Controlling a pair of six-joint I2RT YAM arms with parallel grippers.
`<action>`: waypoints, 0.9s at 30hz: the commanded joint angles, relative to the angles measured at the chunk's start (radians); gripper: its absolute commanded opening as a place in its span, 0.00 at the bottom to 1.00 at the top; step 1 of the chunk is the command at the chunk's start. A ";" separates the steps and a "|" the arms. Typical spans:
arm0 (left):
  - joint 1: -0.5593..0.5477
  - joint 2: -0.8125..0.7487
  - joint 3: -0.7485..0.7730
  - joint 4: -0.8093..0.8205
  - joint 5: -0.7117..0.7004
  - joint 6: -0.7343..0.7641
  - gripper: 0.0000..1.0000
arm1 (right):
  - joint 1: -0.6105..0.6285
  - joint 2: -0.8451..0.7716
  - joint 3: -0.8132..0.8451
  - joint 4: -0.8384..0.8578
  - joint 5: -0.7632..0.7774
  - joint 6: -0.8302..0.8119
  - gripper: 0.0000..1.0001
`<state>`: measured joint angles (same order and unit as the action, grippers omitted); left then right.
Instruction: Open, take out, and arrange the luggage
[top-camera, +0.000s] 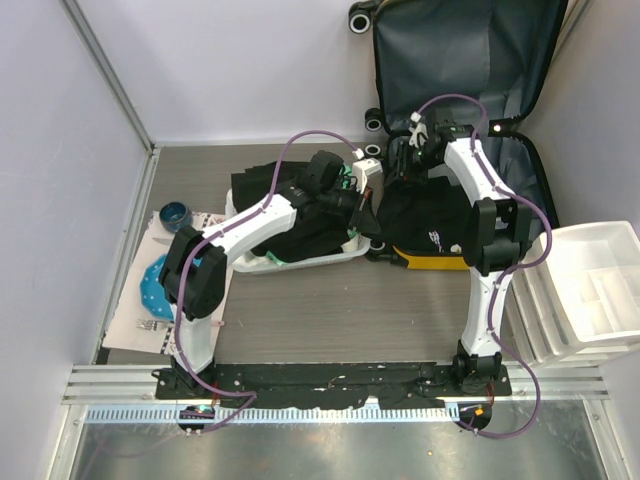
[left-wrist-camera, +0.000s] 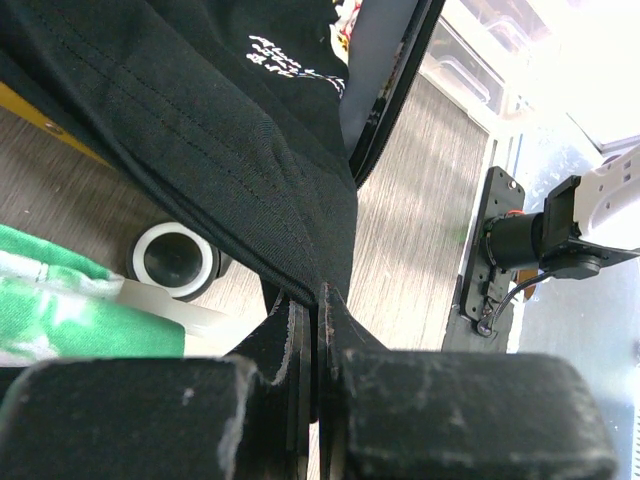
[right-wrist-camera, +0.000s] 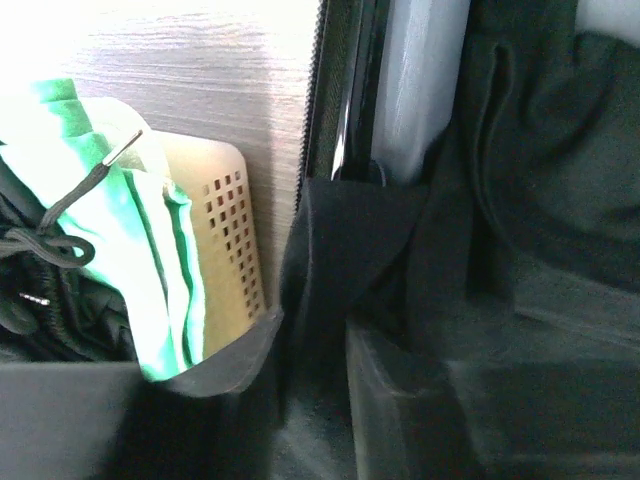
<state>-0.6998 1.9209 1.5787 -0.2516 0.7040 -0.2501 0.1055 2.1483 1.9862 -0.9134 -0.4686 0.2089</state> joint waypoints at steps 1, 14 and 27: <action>0.003 -0.072 0.001 0.018 0.031 0.005 0.00 | 0.003 -0.010 0.030 -0.001 -0.007 -0.023 0.25; 0.003 -0.108 0.021 0.014 0.055 0.046 0.00 | -0.092 -0.119 0.068 0.064 -0.160 0.007 0.01; 0.040 -0.258 0.011 0.012 0.081 0.025 0.00 | -0.035 -0.157 0.130 0.366 -0.220 0.234 0.01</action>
<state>-0.6842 1.7897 1.5837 -0.2443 0.7044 -0.2043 0.0387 2.0201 2.0129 -0.7528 -0.6941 0.3470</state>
